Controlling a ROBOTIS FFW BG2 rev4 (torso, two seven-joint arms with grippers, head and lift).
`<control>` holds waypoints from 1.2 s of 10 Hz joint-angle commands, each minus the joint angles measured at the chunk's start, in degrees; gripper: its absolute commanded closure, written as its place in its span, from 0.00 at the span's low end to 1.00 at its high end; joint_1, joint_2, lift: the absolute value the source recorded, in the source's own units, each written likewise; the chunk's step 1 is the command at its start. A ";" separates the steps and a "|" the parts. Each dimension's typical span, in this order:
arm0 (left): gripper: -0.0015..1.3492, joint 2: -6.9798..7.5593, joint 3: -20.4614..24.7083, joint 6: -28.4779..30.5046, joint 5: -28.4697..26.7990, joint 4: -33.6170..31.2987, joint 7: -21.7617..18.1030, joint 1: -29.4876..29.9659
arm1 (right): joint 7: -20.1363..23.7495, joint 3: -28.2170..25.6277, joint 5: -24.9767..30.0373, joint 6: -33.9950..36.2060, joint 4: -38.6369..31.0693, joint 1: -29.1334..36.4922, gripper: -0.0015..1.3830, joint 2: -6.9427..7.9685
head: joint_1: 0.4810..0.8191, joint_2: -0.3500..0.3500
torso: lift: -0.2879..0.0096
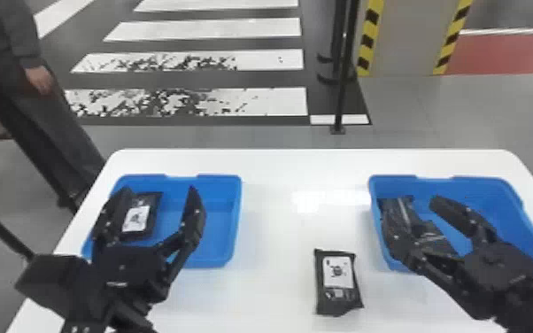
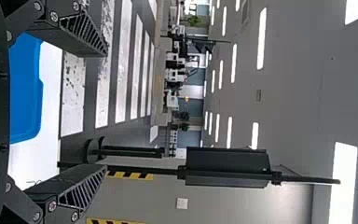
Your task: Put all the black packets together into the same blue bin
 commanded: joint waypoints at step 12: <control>0.14 0.62 -1.28 1.67 0.56 0.70 -0.03 -0.99 | 12.83 11.32 1.57 23.68 17.11 -17.71 0.22 -4.03 | 0.63 0.72 | 0.60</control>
